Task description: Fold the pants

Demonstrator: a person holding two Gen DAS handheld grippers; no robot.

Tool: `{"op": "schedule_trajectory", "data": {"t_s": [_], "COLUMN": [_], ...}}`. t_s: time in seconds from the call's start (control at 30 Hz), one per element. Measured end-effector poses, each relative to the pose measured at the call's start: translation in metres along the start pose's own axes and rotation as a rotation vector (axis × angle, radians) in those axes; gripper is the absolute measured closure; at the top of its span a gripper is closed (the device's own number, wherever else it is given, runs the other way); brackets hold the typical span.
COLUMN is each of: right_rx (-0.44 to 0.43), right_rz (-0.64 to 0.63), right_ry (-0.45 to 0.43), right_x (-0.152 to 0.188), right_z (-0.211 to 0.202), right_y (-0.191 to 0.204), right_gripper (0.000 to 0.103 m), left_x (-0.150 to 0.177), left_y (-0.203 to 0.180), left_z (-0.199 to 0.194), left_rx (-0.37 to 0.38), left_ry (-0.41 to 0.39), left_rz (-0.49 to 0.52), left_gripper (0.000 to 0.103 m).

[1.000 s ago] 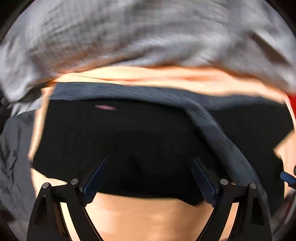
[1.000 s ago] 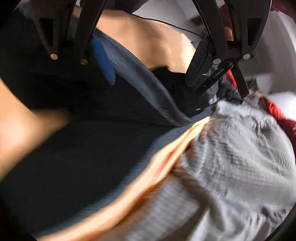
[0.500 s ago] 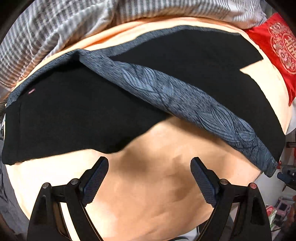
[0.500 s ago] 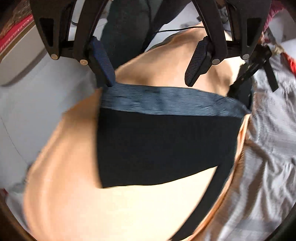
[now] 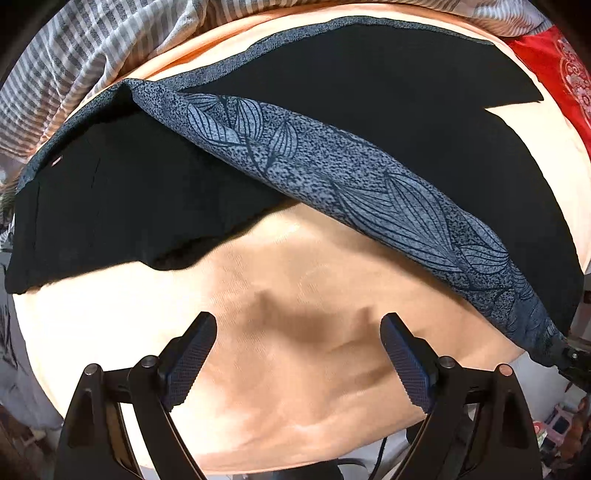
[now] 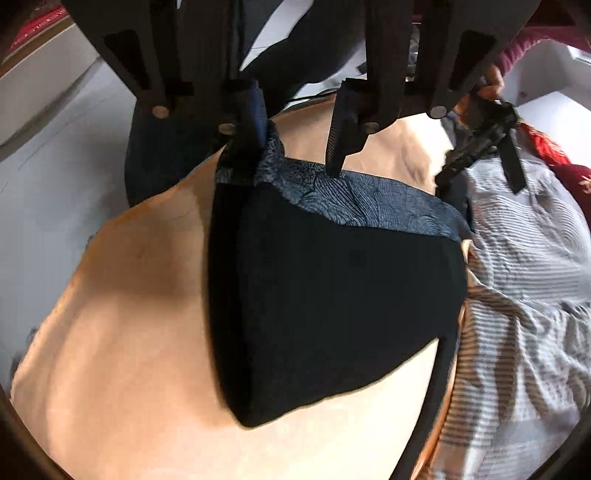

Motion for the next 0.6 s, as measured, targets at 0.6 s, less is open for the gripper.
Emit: {"op": "schedule_trajectory", "data": {"t_s": [0.6], "right_rx": [-0.461], "right_rz": [0.007], "right_ry": [0.043], "right_x": [-0.056], "right_z": [-0.044], "right_y": [0.067], "right_gripper": [0.100], "left_x": [-0.024], "left_y": [-0.032], "left_z": [-0.018], "left_rx": [-0.034], "left_ry": [0.019], "left_rz": [-0.096], "left_gripper": [0.012]}}
Point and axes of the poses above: each gripper's, at about its wrist camera, not at the fingertips, and z roughly the way its jaws point, y to its left, x to its underside, the point moved 1 cm from there along z, roughly the way its jaws point
